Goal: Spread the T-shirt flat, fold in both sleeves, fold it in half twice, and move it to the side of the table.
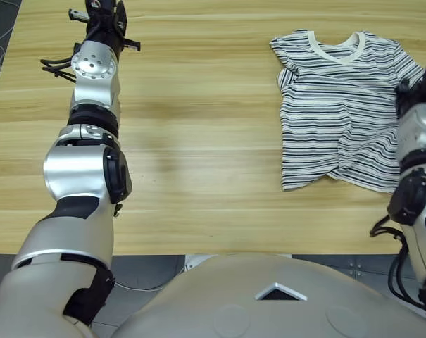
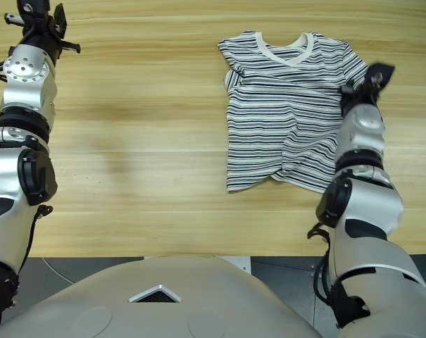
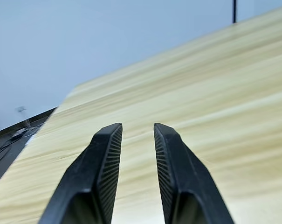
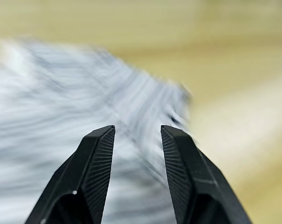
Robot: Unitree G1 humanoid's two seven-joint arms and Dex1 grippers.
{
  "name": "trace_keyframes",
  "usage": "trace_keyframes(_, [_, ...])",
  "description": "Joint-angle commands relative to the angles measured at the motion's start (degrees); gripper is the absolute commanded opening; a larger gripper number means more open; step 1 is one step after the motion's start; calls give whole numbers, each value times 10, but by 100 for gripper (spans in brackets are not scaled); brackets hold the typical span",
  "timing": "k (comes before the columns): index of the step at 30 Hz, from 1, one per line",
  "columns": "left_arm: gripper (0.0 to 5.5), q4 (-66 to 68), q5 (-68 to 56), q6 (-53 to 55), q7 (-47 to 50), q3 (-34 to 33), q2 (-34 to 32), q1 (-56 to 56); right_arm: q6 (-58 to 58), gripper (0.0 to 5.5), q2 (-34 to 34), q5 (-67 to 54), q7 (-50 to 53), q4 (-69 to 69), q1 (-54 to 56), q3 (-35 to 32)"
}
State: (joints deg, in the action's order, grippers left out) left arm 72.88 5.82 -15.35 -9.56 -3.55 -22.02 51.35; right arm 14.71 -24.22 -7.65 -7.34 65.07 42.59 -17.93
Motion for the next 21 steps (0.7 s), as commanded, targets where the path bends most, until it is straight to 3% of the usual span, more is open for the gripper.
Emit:
trace_keyframes(1, [126, -17, 25, 7, -89, 45, 25, -33, 66, 184, 47, -43, -73, -108, 25, 5])
trace_keyframes(5, [126, -84, 17, -13, -226, 86, 53, -63, 22, 184, 86, -79, -114, -193, 19, 19])
trace_keyframes(8, [126, -219, -21, 3, -401, 139, 84, -132, -22, 184, 101, -90, -103, -219, 24, 19])
trace_keyframes(10, [126, -280, -29, 21, -452, 170, 96, -172, -35, 184, 102, -93, -99, -227, 31, 17])
trace_keyframes(15, [126, -321, -33, 74, -468, 205, 144, -210, -57, 184, 109, -91, -103, -230, 28, 26])
trace_keyframes(21, [126, -274, -17, 77, -437, 236, 204, -211, -80, 184, 130, -83, -133, -259, 3, 65])
